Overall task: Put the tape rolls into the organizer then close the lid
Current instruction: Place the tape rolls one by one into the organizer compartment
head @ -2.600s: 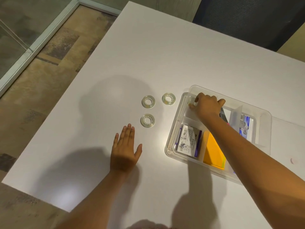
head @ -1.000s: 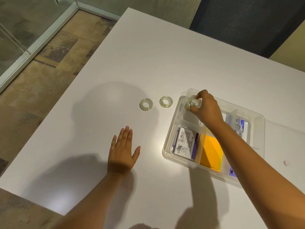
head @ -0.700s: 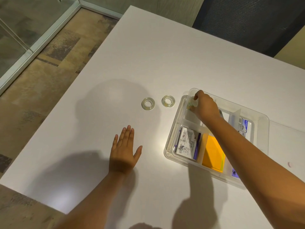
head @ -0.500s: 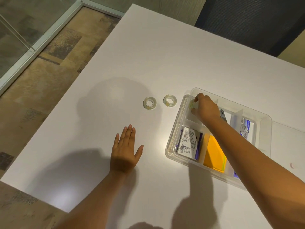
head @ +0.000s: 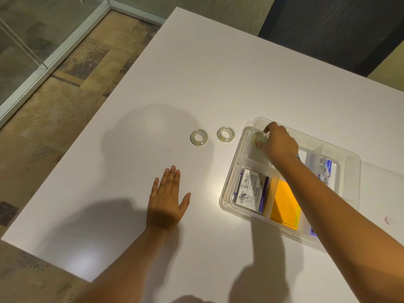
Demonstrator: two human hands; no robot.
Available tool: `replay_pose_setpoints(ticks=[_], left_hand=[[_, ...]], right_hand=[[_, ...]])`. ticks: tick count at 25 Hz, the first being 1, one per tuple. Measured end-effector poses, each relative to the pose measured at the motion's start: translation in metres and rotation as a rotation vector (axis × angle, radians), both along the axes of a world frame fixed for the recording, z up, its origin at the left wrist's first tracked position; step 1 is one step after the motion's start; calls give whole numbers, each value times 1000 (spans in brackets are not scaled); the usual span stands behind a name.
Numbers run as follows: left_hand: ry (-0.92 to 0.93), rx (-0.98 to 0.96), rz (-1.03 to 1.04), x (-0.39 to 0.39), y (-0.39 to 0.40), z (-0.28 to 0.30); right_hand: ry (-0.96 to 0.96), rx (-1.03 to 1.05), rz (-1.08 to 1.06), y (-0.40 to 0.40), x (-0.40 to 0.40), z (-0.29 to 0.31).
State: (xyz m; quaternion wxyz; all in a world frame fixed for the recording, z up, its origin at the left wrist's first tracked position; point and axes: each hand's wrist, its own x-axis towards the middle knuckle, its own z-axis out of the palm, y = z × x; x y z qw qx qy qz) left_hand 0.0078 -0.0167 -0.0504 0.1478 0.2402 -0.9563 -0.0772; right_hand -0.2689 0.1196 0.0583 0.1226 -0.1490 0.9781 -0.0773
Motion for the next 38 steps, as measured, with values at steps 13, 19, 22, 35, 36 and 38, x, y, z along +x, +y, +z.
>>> replay_pose_setpoints(ticks=[13,19,22,35,36,38], left_hand=[[110,-46,-15,0,0,0],[71,-9,-24,-1,-1,2],[55,-1,-26,-1,-1,2],[-302,164,0,-6,-4,19],[-309,169,1,-6,-4,19],[-318,179,5,-6,-3,20]], right_hand=[[-18,62,502,-75,21,2],[-7,326,559,-86,20,-17],[47,325,571,-86,23,-19],[-15,-158,367,-54,36,30],[-22,-200,319,-47,34,33],[-30,-249,214,-31,29,36]])
